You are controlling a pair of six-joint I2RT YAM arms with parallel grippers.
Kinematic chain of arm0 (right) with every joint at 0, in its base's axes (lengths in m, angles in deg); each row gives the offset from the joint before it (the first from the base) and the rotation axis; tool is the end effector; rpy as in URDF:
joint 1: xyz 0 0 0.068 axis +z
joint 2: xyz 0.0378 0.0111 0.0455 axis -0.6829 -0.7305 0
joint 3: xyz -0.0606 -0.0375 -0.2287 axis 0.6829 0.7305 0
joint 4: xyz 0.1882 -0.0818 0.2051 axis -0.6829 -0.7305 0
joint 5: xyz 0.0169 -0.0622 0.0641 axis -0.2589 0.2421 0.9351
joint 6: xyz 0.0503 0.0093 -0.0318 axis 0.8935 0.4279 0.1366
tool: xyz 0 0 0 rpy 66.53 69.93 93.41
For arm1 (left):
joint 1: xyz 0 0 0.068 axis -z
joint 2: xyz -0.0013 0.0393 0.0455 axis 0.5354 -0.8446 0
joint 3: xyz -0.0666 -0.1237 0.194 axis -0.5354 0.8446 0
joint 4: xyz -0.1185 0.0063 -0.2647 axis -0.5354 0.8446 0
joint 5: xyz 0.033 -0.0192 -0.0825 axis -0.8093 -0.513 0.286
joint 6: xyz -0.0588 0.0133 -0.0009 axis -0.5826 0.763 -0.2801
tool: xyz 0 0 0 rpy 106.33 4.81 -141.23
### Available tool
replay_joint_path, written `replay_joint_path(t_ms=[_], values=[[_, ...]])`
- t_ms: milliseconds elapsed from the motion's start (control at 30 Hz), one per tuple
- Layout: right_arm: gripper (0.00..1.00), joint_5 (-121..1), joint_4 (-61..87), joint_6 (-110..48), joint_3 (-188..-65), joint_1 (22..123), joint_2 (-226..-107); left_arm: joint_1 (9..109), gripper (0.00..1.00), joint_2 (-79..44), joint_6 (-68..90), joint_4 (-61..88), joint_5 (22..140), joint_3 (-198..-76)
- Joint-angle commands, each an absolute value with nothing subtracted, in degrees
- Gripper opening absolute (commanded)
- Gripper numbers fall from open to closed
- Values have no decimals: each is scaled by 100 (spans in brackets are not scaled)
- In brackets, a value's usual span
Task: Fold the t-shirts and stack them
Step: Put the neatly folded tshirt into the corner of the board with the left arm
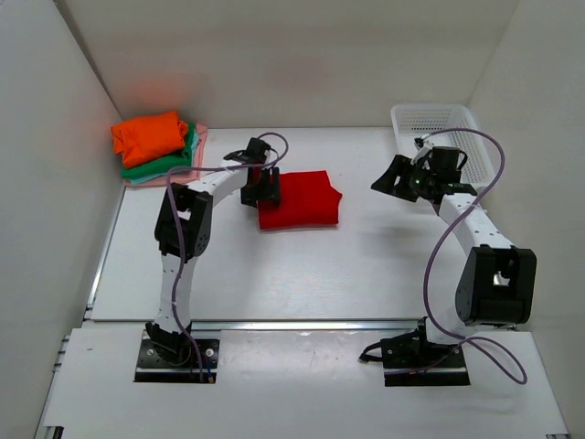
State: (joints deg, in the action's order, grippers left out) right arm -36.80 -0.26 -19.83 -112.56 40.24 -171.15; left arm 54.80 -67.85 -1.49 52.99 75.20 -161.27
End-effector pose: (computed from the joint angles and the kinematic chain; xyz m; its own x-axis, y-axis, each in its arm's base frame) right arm 0.3682 0.0045 0.2149 -0.6962 0.3006 -0.6519 -0.1493 0.8277 0.5410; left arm 0.4350 -0.1814 0.1108 -0.9334 -0.0516 -0.3552 0.0201 0.9805 -0.1953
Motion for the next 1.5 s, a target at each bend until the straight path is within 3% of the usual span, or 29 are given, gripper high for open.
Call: replay_joint_path(t_ms=[0, 133, 167, 233, 267, 300, 433, 633, 767, 1067, 1200, 1467], values=[[58, -3674, 264, -2032, -11422, 3860, -16847, 5925, 79, -7427, 256, 6844, 6661, -16963], [58, -3621, 299, -2014, -11405, 3728, -16698, 6093, 63, -8042, 380, 7689, 6298, -17642], [57, -3621, 273, -1996, -11430, 3710, -16680, 6085, 47, -8131, 354, 7708, 6324, -17669], [58, -3551, 369, -1944, -11501, 3649, -16646, 6032, 27, -8228, 257, 7875, 6456, -17800], [58, -3534, 378, -1926, -11536, 3631, -16671, 6006, 9, -8237, 240, 7875, 6561, -17818], [58, -3507, 422, -1917, -11588, 3613, -16698, 5918, 0, -8246, 161, 7867, 6753, -17845], [57, -3411, 589, -1742, -11852, 3552, -16829, 5584, 0, -8167, 107, 7946, 7002, -18247], [56, -3287, 792, -1425, -12361, 3612, -17224, 5242, 0, -8053, 757, 8183, 5466, -19707], [55, -3314, 572, -1583, -12661, 3744, -17217, 4740, 0, -7991, 1012, 7859, 5210, -19927], [51, -3507, 150, -1829, -12380, 3964, -16996, 4107, 0, -8043, 1899, 7129, 4909, -20893], [50, -3665, -165, -2163, -12117, 4184, -16813, 4221, 0, -7930, 2680, 6130, 4726, -20851], [47, -3788, -351, -2172, -11826, 4167, -16557, 3861, 0, -7772, 2577, 5609, 4742, -21142]])
